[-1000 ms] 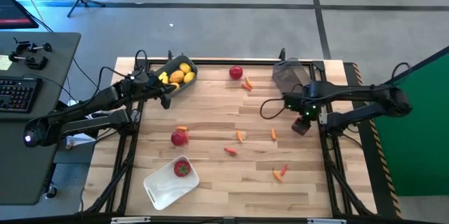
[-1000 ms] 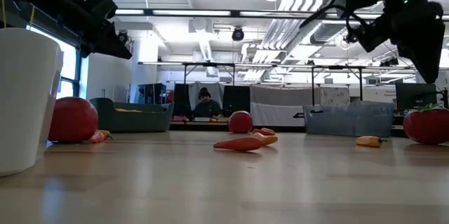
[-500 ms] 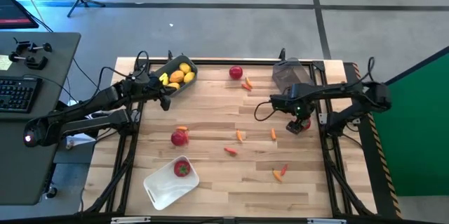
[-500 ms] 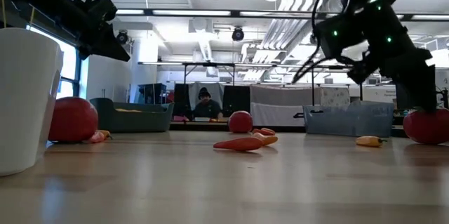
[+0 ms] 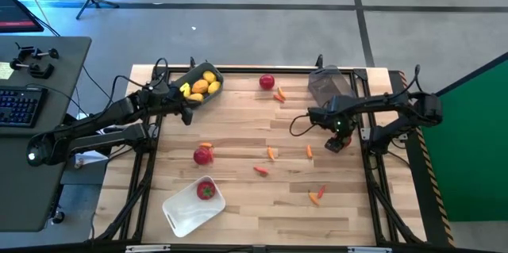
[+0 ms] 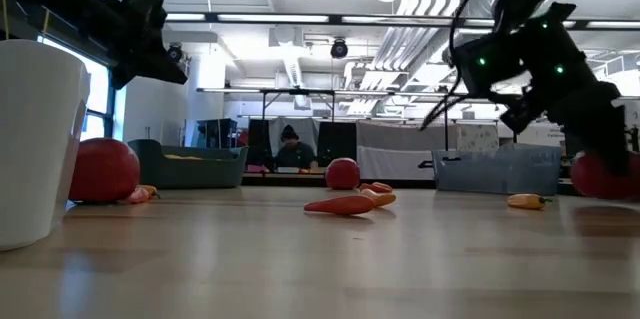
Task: Sort produce into baskets
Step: Put the red tomato into the white bin
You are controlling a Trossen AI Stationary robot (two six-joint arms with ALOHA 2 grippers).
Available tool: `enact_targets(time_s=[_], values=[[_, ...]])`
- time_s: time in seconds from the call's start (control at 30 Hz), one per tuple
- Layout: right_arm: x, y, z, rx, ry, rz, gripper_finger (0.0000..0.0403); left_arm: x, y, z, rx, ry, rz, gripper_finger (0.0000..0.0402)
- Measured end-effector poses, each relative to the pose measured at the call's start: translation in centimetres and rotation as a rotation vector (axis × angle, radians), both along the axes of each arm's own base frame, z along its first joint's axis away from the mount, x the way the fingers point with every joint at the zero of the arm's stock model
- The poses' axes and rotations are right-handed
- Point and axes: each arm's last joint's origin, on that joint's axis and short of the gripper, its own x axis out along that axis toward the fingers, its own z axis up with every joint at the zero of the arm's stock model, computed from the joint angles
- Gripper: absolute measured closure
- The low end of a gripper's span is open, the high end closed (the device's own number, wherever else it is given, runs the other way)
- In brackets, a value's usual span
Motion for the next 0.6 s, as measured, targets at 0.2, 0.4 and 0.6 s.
enact_targets(time_s=[0.2,0.4,0.6], values=[[2.4,-0.4,3.7,-0.1,-0.232,0.045,0.0179,0.2,-0.4,0.1,-0.369,-0.162,0.036,0.0401],[6.4,-0.7,9.8,-0.304,-0.714,0.093,0.0179,0.9,-0.8,1.1,-0.501,-0.286,-0.078,0.0401],[10.8,-1.2,15.4,-0.306,-1.324,-0.09,0.0179,2.0,-1.4,4.4,-0.121,-0.528,-0.268,0.0384]])
